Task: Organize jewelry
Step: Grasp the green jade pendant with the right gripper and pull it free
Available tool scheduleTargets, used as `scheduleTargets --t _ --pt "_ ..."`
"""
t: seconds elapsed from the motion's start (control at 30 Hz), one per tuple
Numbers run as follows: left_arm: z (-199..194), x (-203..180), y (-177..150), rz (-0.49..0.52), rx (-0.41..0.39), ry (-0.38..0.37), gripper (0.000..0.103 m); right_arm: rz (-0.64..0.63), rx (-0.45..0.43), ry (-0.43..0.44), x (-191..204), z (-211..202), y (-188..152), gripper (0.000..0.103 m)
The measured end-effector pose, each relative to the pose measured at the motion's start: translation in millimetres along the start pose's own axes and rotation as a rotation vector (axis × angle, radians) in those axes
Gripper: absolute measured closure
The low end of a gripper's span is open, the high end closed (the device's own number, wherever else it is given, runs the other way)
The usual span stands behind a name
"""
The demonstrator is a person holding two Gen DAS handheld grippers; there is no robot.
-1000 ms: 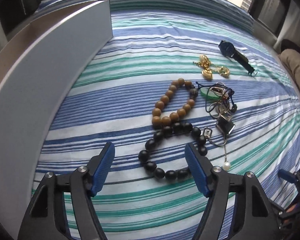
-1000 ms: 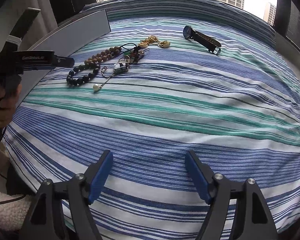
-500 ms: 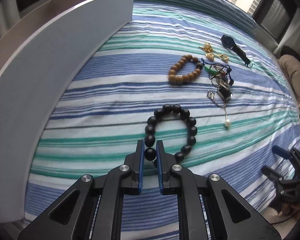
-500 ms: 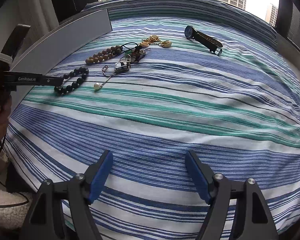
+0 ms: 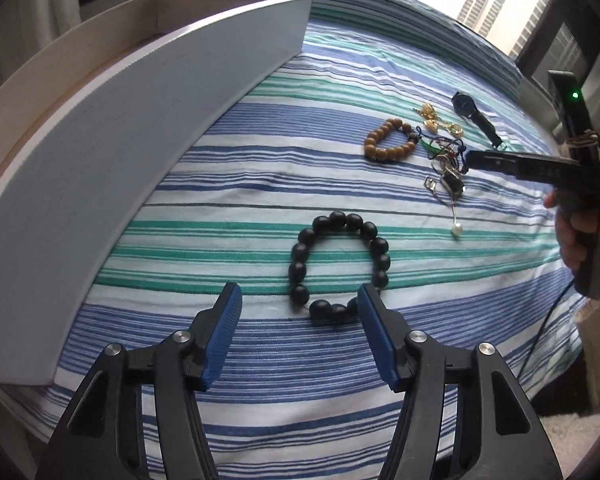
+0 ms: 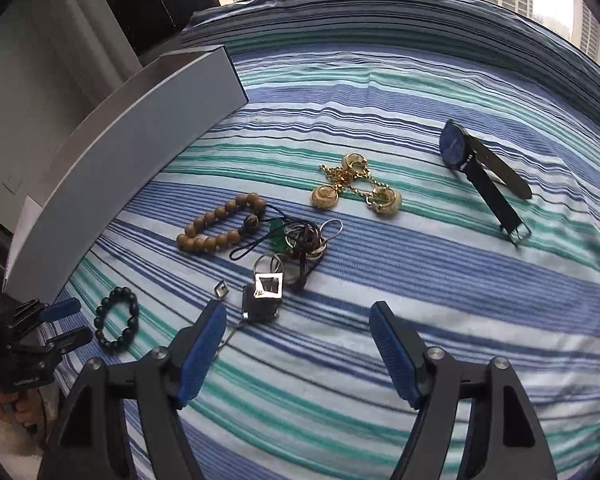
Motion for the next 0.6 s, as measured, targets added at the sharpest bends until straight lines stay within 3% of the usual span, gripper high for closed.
scheduleTargets --t 0.1,0.13,0.2,0.23,0.33,0.6 --pt "-3.3 6.1 -6.3 -0.007 0.002 0.01 0.041 -0.044 -0.015 -0.008 2.4 17.2 12.7 0.037" --pt "-2.8 8.5 -7.5 -0.013 0.003 0.014 0.041 -0.031 -0.017 0.01 2.4 21.5 16.2 0.044" --pt "-1.9 12.9 -10.0 -0.03 0.008 0.014 0.041 0.006 -0.015 0.031 -0.6 26.8 22.2 0.074" --pt "-1.6 15.1 -11.6 -0.039 0.012 0.012 0.041 0.016 -0.011 0.033 -1.1 27.3 24.3 0.094" --pt "-1.4 16.4 -12.8 -0.048 0.014 0.009 0.041 0.05 -0.028 0.075 0.5 13.3 26.8 0.094" --pt "-2.7 8.6 -9.6 -0.027 0.012 0.009 0.041 0.13 -0.153 0.233 13.9 -73.6 36.2 0.094"
Point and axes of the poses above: each gripper's, at about its wrist camera, not at the fingertips, and z roughly the way its jaws point, x to its left, y to its top, the point moved 6 cm from there along z, roughly the way its jaws point, and after that the axes turned 1 degree about -x, right-handed, at the moved point
